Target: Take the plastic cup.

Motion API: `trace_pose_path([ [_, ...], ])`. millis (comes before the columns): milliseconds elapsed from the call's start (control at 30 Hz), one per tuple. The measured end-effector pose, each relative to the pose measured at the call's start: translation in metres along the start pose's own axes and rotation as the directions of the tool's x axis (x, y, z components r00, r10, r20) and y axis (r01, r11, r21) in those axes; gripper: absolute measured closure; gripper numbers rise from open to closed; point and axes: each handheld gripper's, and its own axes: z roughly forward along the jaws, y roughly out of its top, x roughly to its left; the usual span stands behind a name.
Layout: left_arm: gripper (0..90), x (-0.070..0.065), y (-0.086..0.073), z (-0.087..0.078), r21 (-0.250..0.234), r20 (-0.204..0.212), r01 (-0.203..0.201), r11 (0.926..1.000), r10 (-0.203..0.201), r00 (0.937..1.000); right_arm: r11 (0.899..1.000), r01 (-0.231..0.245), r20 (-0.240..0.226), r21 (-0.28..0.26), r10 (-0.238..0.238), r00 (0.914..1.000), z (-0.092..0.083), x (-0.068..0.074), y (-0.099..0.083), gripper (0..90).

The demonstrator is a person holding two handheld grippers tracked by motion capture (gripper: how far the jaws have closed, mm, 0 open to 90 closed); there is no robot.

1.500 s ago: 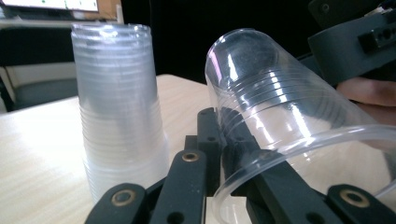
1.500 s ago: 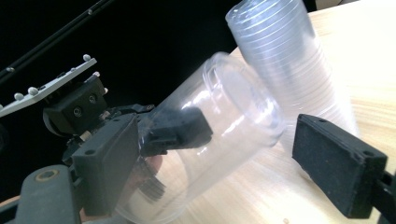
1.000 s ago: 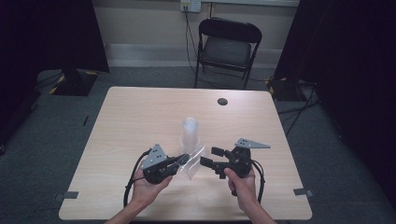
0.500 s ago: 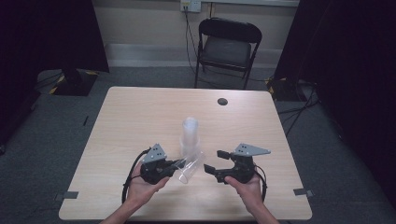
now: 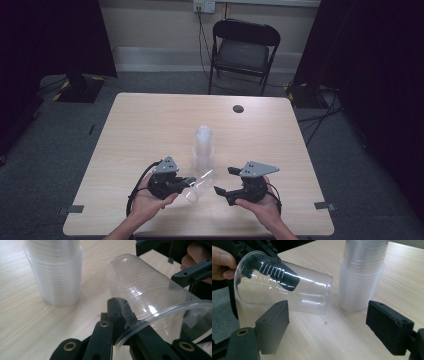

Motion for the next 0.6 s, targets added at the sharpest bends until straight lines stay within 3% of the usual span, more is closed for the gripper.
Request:
trace_pose_path([
  [33, 90.0, 0.000, 0.001, 0.002, 0.021, 0.023, 0.013, 0.9997, -0.013, 0.9996, 1.000, 0.012, -0.006, 0.010, -0.012, 0.9999, 0.001, 0.002, 0.000, 18.2],
  [200, 90.0, 0.001, 0.007, 0.002, 0.058, 0.045, 0.021, 0.9981, -0.023, 0.9987, 0.997, 0.064, -0.030, 0.043, -0.063, 0.9976, 0.004, 0.005, -0.001, 18.3],
  [233, 90.0, 0.002, 0.010, 0.003, 0.078, 0.069, 0.033, 0.9964, -0.039, 0.9969, 0.997, 0.064, -0.030, 0.043, -0.063, 0.9976, 0.004, 0.005, -0.001, 18.3],
  [267, 90.0, 0.004, 0.013, 0.004, 0.123, 0.082, 0.029, 0.9920, -0.039, 0.9959, 0.994, 0.097, -0.031, 0.054, -0.095, 0.9950, 0.004, 0.007, -0.001, 18.8],
  [300, 90.0, 0.004, 0.013, 0.004, 0.123, 0.082, 0.029, 0.9920, -0.039, 0.9959, 0.991, 0.118, -0.033, 0.062, -0.116, 0.9926, 0.005, 0.008, 0.000, 19.4],
  [400, 90.0, 0.005, 0.013, 0.010, 0.180, 0.099, 0.034, 0.9830, -0.053, 0.9937, 0.985, 0.155, -0.042, 0.075, -0.152, 0.9875, 0.007, 0.011, 0.001, 20.0],
  [433, 90.0, 0.006, 0.013, 0.014, 0.204, 0.123, 0.040, 0.9781, -0.066, 0.9902, 0.982, 0.172, -0.051, 0.076, -0.168, 0.9845, 0.007, 0.012, 0.001, 21.1],
  [467, 90.0, 0.006, 0.012, 0.018, 0.228, 0.124, 0.043, 0.9727, -0.073, 0.9896, 0.974, 0.209, -0.065, 0.089, -0.203, 0.9769, 0.009, 0.016, 0.001, 22.2],
  [500, 90.0, 0.006, 0.012, 0.018, 0.228, 0.124, 0.043, 0.9727, -0.073, 0.9896, 0.974, 0.209, -0.065, 0.089, -0.203, 0.9769, 0.009, 0.016, 0.001, 22.2],
  [533, 90.0, 0.005, 0.012, 0.023, 0.276, 0.121, 0.036, 0.9605, -0.072, 0.9900, 0.968, 0.231, -0.083, 0.097, -0.223, 0.9712, 0.012, 0.019, 0.001, 22.2],
  [600, 90.0, 0.006, 0.012, 0.025, 0.288, 0.123, 0.037, 0.9570, -0.076, 0.9895, 0.965, 0.243, -0.093, 0.100, -0.234, 0.9679, 0.013, 0.020, 0.001, 22.1],
])
